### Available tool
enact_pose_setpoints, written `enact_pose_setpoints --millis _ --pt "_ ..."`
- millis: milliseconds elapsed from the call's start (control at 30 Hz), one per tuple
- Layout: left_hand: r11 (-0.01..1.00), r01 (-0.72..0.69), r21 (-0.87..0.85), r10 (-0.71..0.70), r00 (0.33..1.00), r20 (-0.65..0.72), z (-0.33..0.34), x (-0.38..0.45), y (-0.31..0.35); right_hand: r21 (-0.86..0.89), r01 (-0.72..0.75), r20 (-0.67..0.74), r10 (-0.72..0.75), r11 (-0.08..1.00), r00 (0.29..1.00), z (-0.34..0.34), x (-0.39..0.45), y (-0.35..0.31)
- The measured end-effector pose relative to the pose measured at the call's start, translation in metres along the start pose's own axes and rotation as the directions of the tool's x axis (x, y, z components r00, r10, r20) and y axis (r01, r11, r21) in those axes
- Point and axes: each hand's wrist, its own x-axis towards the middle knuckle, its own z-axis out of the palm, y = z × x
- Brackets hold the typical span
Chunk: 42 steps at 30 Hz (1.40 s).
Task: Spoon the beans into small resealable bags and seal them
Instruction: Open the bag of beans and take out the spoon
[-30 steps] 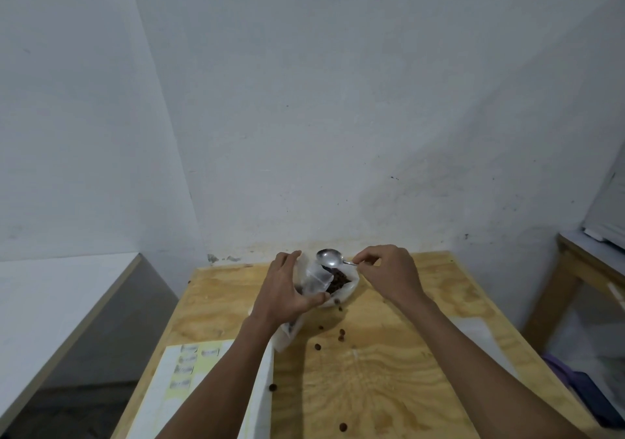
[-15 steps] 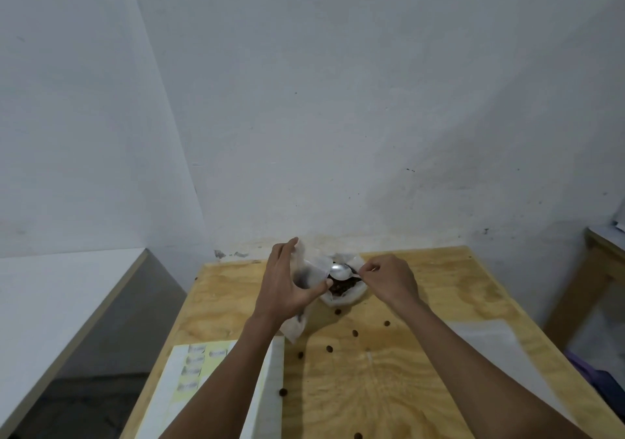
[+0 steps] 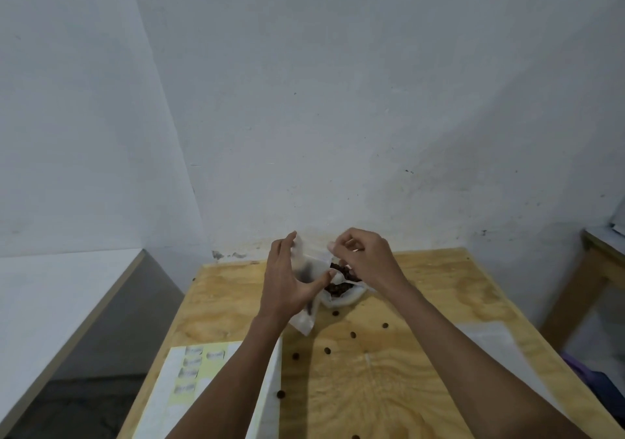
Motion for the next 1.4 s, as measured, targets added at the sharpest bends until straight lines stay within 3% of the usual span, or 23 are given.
enact_pose_setpoints --millis 133,267,400,567,733,1400 --pt "0.999 0.033 -0.031 -0.033 0.999 -0.001 -0.002 0.003 0.018 0.066 -0.03 0.061 0.026 0.997 0.998 -0.003 0.0 -0.023" --pt "0.976 0.084 -0.2 -0.089 0.996 -0.016 -0.016 0.005 0.034 -0.025 0.026 -0.086 -0.028 0.999 0.996 -0.011 0.0 -0.028" --pt "0.947 0.015 -0.321 -0.056 0.991 -0.118 -0.03 0.011 0.059 -0.022 0.087 -0.21 -0.09 0.996 0.974 -0.019 -0.007 -0.035" --pt "0.86 0.074 -0.504 -0.098 0.995 -0.022 -0.044 0.023 0.083 0.092 0.176 -0.291 -0.142 0.98 0.946 -0.026 -0.021 -0.05" --pt "0.747 0.136 -0.651 -0.167 0.986 0.014 -0.056 0.022 0.104 0.161 0.177 -0.205 -0.143 0.971 0.968 -0.033 -0.028 -0.06" --pt "0.694 0.171 -0.7 -0.234 0.972 0.006 -0.063 0.014 0.106 0.254 0.129 -0.188 -0.082 0.959 0.979 -0.021 -0.034 -0.071"
